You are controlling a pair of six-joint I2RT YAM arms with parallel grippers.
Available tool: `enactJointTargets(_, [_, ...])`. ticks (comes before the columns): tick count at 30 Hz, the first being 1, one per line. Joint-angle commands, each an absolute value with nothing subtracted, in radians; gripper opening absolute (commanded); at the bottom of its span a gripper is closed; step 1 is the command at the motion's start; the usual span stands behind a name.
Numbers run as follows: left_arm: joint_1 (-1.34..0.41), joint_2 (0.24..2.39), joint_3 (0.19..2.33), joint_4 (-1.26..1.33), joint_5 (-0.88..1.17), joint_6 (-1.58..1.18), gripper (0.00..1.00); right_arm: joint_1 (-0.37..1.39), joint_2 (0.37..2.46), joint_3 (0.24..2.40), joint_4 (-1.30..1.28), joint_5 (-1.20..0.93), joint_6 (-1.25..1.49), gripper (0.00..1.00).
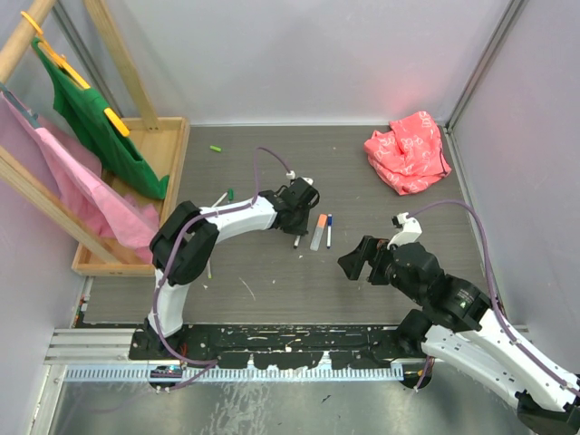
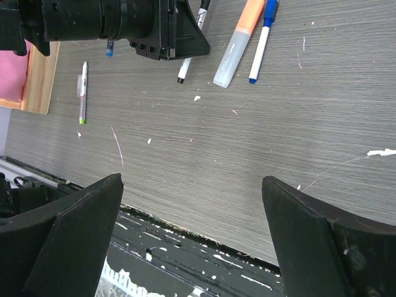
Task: Insert the pens into the pen caps
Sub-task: Place the pen at the center of the board.
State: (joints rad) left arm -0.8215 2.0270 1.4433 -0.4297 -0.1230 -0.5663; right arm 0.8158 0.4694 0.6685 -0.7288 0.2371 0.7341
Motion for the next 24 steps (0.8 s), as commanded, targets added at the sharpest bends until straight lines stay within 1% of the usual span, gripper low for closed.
enactJointTargets(1, [-0.813,2.029,1.470,-0.425,-0.119,-0.581,0.14,0.814,0.479,0.668,-0.702,0.229,0.751,0.99])
enactJointTargets(12, [-0.805,2.051,1.439,-0.397,-0.089,-0.592,0.26,0.813,0.480,0.664,-0.699,0.228,0.754,0.99])
enactJointTargets(15, [-0.803,2.047,1.438,-0.397,-0.089,-0.592,0.27,0.813,0.482,0.663,-0.699,0.229,0.756,0.99])
enactJointTargets(19, [-0.801,2.015,1.433,-0.396,-0.093,-0.581,0.29,0.813,0.480,0.661,-0.696,0.229,0.758,0.99])
enactJointTargets(21, [-0.801,1.990,1.433,-0.396,-0.094,-0.575,0.33,0.813,0.482,0.660,-0.691,0.228,0.757,0.99])
enactJointTargets(24, [-0.793,1.939,1.444,-0.407,-0.092,-0.564,0.35,0.813,0.489,0.658,-0.684,0.227,0.755,0.99])
